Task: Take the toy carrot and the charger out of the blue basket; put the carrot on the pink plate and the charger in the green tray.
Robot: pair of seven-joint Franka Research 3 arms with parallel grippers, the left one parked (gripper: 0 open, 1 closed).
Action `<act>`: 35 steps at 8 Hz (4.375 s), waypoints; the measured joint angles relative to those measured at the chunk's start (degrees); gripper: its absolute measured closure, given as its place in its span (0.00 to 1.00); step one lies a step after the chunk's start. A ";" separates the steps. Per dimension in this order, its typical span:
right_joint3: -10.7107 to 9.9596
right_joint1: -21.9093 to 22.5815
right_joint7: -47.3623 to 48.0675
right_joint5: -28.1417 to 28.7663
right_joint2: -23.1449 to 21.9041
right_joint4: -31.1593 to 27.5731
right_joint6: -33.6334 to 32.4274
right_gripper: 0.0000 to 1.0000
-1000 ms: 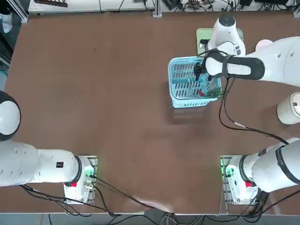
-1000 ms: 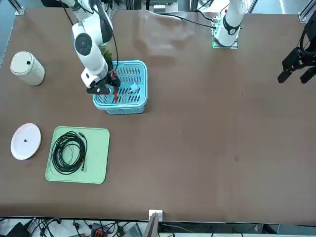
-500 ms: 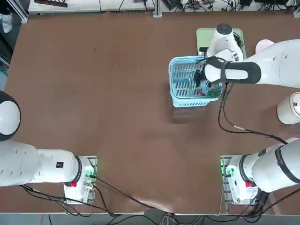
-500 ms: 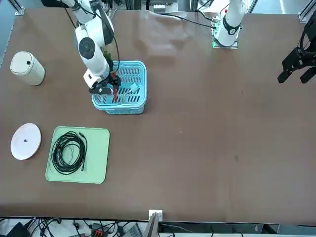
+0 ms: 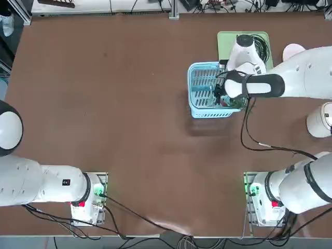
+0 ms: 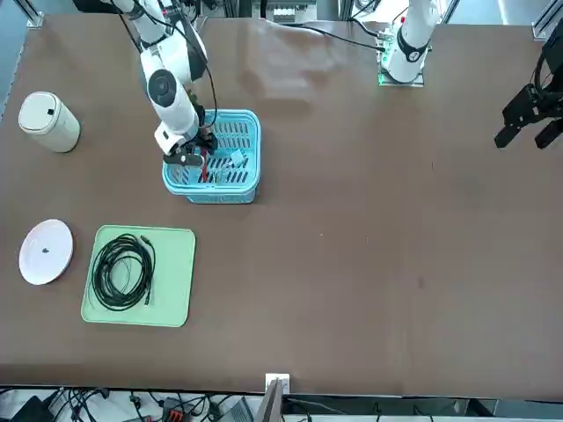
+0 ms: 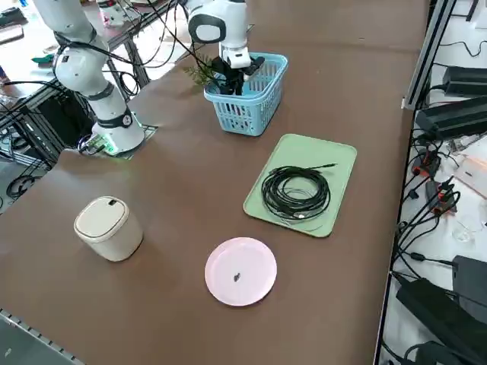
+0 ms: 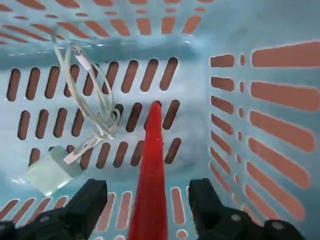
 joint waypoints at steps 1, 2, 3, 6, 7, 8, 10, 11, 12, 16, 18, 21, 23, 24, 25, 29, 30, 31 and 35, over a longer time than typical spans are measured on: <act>0.01 1.24 1.83 0.00 0.86 -0.13 1.54 0.00; 0.02 2.35 3.11 0.00 1.79 -0.14 2.78 0.00; 0.02 2.86 3.68 0.00 2.33 -0.14 3.32 0.00; -0.26 2.85 3.71 0.00 2.44 -0.13 3.40 0.10; -0.32 2.84 3.71 0.00 2.44 -0.13 3.40 0.26; -0.44 2.83 3.71 0.00 2.42 -0.12 3.37 0.30; -0.87 2.79 3.73 0.00 1.95 -0.03 2.77 0.66; -0.93 2.79 3.71 -0.01 1.60 0.09 2.45 0.67; -0.96 2.79 3.42 -0.01 1.03 0.19 2.13 0.67; -1.62 1.95 2.80 -0.06 -2.43 5.64 -9.00 0.67; -1.68 0.84 2.79 -0.07 -3.63 13.95 -21.49 0.67; -1.72 -1.87 0.35 -0.12 -3.73 25.84 -34.82 0.67; -1.84 -6.05 -5.86 -0.19 -3.09 32.18 -40.66 0.67; -1.99 -9.02 -10.39 -0.24 -2.85 34.43 -42.18 0.67; -2.13 -12.50 -15.72 -0.29 -2.62 36.08 -42.89 0.67; -2.61 -31.61 -39.15 -1.01 -0.87 38.07 -41.59 0.67; -2.69 -35.19 -42.76 -2.69 0.27 38.20 -39.00 0.67; -2.69 -37.50 -44.71 -5.00 1.63 38.26 -35.87 0.67; -2.63 -46.16 -56.86 -7.92 10.19 38.27 -17.09 0.67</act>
